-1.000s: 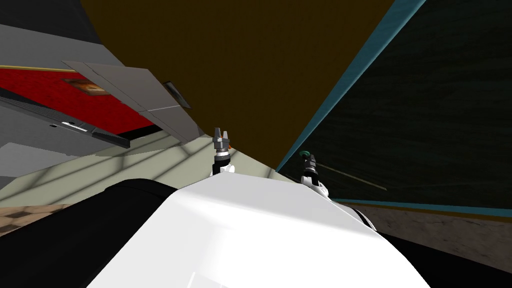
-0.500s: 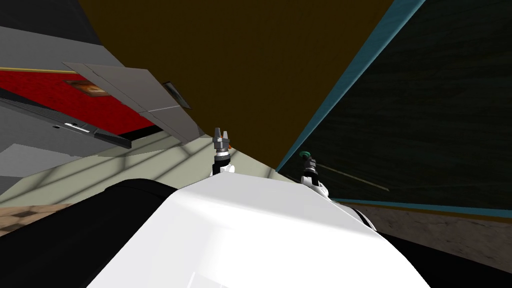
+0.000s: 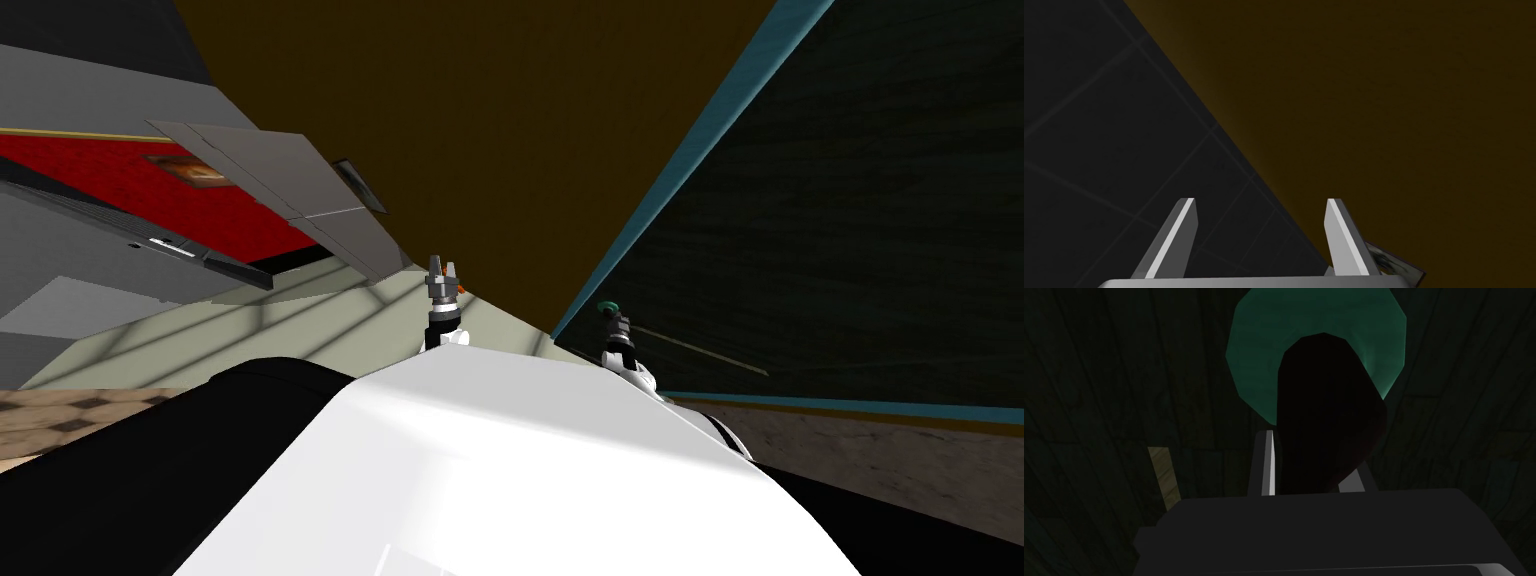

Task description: Pull the door open

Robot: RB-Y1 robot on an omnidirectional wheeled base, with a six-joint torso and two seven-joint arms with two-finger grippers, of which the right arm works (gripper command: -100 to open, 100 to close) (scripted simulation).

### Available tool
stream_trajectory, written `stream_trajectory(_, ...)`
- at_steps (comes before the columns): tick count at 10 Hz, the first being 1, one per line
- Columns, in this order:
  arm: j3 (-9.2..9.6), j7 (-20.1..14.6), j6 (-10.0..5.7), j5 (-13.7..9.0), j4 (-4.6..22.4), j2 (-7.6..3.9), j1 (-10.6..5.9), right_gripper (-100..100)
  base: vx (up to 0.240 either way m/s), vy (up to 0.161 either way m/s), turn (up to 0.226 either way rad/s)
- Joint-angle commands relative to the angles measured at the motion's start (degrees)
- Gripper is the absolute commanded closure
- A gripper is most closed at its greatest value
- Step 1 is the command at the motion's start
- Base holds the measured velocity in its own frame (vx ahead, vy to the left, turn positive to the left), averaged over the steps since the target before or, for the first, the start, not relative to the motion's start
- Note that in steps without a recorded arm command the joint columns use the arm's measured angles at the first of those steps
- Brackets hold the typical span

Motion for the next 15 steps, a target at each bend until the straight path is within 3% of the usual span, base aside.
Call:
stream_trajectory(1, 1.41, -0.79, 0.36, 0.80, -1.34, 0.11, 0.72, 100, -0.249, -0.041, 0.076)
stream_trajectory(5, 4.90, -3.15, 0.08, 2.75, -2.62, -0.25, 0.84, 100, -0.243, -0.070, 0.081)
stream_trajectory(7, 5.80, -3.76, 0.01, 3.25, -2.95, -0.35, 0.87, 100, -0.237, -0.059, 0.058)
stream_trajectory(8, 5.58, -3.68, -0.35, 3.10, -1.83, -0.32, 0.39, 100, -0.093, -0.020, 0.019)
stream_trajectory(15, 10.32, -8.85, -3.32, 5.34, -3.16, -3.00, 2.57, 100, -0.203, -0.056, 0.102)
